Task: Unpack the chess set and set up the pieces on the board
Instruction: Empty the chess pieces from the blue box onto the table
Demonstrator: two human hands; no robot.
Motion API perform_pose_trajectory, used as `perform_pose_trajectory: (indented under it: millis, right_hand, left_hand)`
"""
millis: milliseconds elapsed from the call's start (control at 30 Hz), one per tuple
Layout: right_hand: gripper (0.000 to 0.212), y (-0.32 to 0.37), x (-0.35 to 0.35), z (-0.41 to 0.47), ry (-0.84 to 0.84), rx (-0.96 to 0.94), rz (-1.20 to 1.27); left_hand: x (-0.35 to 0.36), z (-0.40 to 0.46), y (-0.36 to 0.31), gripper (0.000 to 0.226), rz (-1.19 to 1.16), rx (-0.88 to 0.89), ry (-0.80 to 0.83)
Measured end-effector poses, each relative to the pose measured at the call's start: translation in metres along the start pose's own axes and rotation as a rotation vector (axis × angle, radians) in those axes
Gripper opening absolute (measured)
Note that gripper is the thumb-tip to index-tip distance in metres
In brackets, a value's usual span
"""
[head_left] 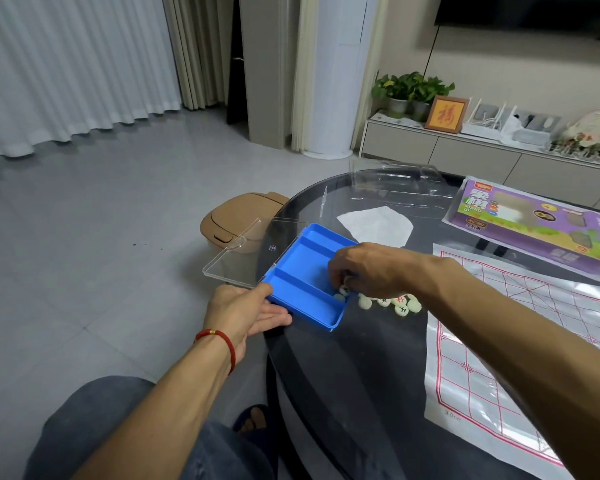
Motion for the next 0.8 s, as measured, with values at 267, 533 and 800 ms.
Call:
perform_pose_trajectory:
  millis: [267, 533, 800]
  right_hand:
    - [0.013, -0.003, -0.005, 0.002, 0.08, -0.018, 0.044]
    - [0.03, 0.01, -0.001, 0.002, 0.104, -0.033, 0.072]
    - [0.03, 0.006, 0.006, 0.001, 0.129, 0.024, 0.206]
  left_hand:
    - [0.0, 0.001, 0.0, 0.019, 0.018, 0.005, -0.011]
    - [0.0, 0.001, 0.0, 0.018, 0.022, 0.012, -0.026]
    - [0.001, 0.0, -0.001, 0.017, 0.04, 0.023, -0.042]
Point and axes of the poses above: each hand's wrist, its own z-axis towards the middle knuckle, its own x-axis out of the palm, y = z × x, the point moved 8 cm from there along z, towards the middle knuckle, and after that the axes turned 15 degrees about -x, right-handed, at the moved point
